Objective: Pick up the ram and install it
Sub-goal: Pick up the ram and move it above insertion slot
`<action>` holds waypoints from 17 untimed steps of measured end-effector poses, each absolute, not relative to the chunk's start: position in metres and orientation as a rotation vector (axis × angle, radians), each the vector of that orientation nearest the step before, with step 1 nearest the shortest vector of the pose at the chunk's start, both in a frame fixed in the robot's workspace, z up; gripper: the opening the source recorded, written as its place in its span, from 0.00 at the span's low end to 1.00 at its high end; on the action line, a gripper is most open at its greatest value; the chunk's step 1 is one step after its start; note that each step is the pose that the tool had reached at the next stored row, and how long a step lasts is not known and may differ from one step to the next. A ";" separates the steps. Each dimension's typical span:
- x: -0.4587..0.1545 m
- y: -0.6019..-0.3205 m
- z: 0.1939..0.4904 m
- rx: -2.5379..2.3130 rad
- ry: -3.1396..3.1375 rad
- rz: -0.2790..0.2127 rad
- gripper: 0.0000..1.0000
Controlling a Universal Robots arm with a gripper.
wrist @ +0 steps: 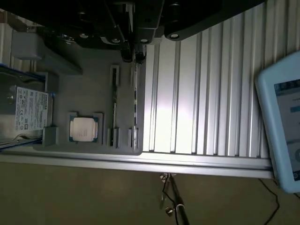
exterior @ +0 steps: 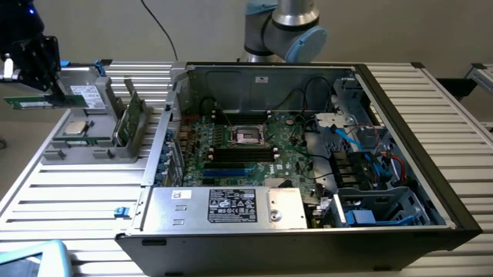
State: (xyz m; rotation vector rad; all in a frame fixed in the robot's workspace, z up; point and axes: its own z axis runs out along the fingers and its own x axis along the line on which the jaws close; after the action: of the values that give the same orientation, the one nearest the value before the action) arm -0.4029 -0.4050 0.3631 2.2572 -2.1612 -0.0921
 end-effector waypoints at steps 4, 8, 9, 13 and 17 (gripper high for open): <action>-0.391 -0.410 0.381 2.257 -2.161 -0.094 0.14; -0.376 -0.413 0.400 2.256 -2.160 -0.097 0.14; -0.372 -0.414 0.404 2.256 -2.160 -0.098 0.14; -0.355 -0.415 0.417 2.254 -2.159 -0.100 0.14; -0.336 -0.415 0.425 2.254 -2.158 -0.100 0.14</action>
State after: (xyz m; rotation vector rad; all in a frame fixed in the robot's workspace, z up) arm -0.3363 -0.4154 0.4251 2.2543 -2.1585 -0.1005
